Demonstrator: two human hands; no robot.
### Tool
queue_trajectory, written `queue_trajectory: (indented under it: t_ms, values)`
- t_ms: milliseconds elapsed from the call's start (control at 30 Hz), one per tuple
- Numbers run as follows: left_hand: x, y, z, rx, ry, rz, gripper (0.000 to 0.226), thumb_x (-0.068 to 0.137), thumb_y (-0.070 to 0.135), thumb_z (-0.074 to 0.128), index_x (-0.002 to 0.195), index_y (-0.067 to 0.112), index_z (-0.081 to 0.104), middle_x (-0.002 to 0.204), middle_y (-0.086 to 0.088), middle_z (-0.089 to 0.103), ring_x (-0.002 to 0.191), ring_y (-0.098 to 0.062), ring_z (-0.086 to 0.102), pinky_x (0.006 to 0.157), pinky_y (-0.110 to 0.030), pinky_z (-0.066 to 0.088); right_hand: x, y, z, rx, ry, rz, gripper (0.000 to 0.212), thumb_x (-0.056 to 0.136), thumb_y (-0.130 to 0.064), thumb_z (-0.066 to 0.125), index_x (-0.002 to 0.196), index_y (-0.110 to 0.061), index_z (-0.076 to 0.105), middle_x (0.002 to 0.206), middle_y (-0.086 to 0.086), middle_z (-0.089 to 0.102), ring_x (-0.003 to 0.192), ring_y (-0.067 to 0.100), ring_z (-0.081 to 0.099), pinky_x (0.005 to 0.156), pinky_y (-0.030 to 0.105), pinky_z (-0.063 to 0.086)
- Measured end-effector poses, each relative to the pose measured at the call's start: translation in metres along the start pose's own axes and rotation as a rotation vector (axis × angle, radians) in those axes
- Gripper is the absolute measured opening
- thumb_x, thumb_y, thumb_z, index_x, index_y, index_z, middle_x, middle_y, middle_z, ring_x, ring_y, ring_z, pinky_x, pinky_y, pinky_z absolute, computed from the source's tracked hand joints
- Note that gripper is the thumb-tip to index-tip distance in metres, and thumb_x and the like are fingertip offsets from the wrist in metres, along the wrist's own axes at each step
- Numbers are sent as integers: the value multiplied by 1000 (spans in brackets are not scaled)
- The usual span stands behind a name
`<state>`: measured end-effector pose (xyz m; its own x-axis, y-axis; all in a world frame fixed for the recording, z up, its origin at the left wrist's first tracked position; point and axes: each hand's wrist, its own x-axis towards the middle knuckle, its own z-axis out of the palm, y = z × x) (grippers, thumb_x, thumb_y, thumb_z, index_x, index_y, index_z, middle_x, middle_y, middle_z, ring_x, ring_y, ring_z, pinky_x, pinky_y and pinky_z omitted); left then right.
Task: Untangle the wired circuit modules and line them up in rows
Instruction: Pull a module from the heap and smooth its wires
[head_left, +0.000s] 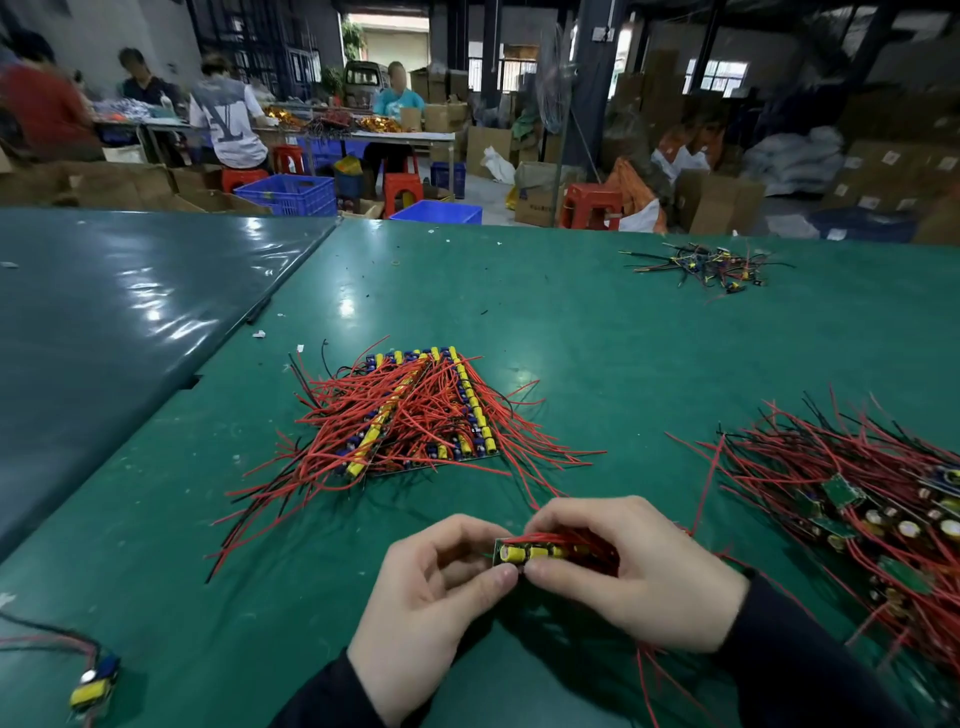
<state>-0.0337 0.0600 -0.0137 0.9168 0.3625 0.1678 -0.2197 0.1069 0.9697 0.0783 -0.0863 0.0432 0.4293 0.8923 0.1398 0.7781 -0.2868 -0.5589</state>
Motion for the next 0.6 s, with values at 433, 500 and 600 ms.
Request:
queue_trajectory:
  t_ms: [433, 500, 600]
  values:
    - [-1, 5, -2, 61, -97, 36, 21, 74, 9, 63, 92, -2, 65, 81, -2, 68, 77, -10, 62, 72, -18, 48, -10, 10, 5, -43, -48, -78, 20, 91, -44, 45, 95, -30, 58, 89, -23, 60, 83, -11, 47, 97, 25, 29]
    - [-1, 6, -4, 57, -139, 32, 20, 75, 7, 62, 92, -2, 65, 81, -3, 68, 77, -11, 61, 73, -19, 49, -11, 11, 4, -36, -50, -99, 19, 91, -44, 46, 95, -30, 59, 88, -24, 58, 82, -11, 46, 95, 24, 29]
    - [-1, 9, -6, 55, -185, 24, 17, 75, 5, 62, 91, -1, 65, 79, -2, 68, 75, -10, 61, 72, -18, 49, -12, 11, 3, -32, -58, -132, 18, 92, -42, 47, 95, -29, 60, 86, -26, 57, 80, -11, 46, 95, 26, 31]
